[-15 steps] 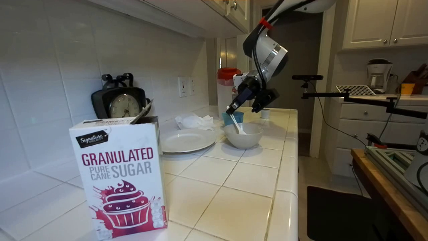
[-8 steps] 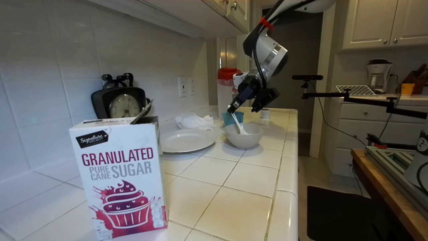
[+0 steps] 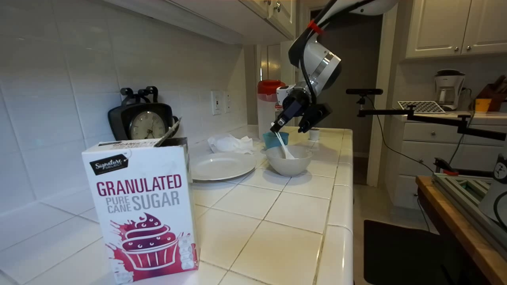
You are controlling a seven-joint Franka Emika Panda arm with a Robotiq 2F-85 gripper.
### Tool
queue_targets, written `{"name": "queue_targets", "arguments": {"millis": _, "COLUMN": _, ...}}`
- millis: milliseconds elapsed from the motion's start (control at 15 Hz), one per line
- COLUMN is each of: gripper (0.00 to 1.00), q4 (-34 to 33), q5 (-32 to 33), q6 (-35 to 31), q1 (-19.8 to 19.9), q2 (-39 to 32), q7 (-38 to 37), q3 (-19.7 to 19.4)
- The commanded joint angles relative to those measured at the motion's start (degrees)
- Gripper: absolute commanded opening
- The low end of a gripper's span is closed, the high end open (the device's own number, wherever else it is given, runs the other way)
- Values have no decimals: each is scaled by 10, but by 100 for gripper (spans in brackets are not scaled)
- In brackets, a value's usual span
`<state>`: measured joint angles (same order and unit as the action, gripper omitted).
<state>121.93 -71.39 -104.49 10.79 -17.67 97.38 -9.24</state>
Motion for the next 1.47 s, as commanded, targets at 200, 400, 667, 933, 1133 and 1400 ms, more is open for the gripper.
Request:
{"name": "queue_targets", "arguments": {"millis": 200, "gripper": 1, "q4": -5, "q5": 7, "q6": 20, "q1": 9, "q2": 1, "q7": 5, "q3": -4}}
{"name": "queue_targets", "arguments": {"millis": 400, "gripper": 1, "q4": -8, "q5": 4, "q6": 32, "q1": 13, "q2": 0, "q7": 6, "q3": -6}}
{"name": "queue_targets", "arguments": {"millis": 667, "gripper": 1, "q4": -7, "q5": 3, "q6": 28, "q1": 13, "q2": 1, "q7": 5, "q3": -8}}
{"name": "queue_targets", "arguments": {"millis": 933, "gripper": 1, "q4": 0, "q5": -5, "q6": -2, "q1": 10, "q2": 12, "q7": 11, "q3": -9}}
{"name": "queue_targets", "arguments": {"millis": 1133, "gripper": 1, "q4": 3, "q5": -8, "q6": -31, "q1": 6, "q2": 23, "q7": 17, "q3": -8}}
{"name": "queue_targets", "arguments": {"millis": 1400, "gripper": 1, "q4": 4, "q5": -5, "q6": -66, "q1": -1, "q2": 33, "q7": 18, "q3": -2}}
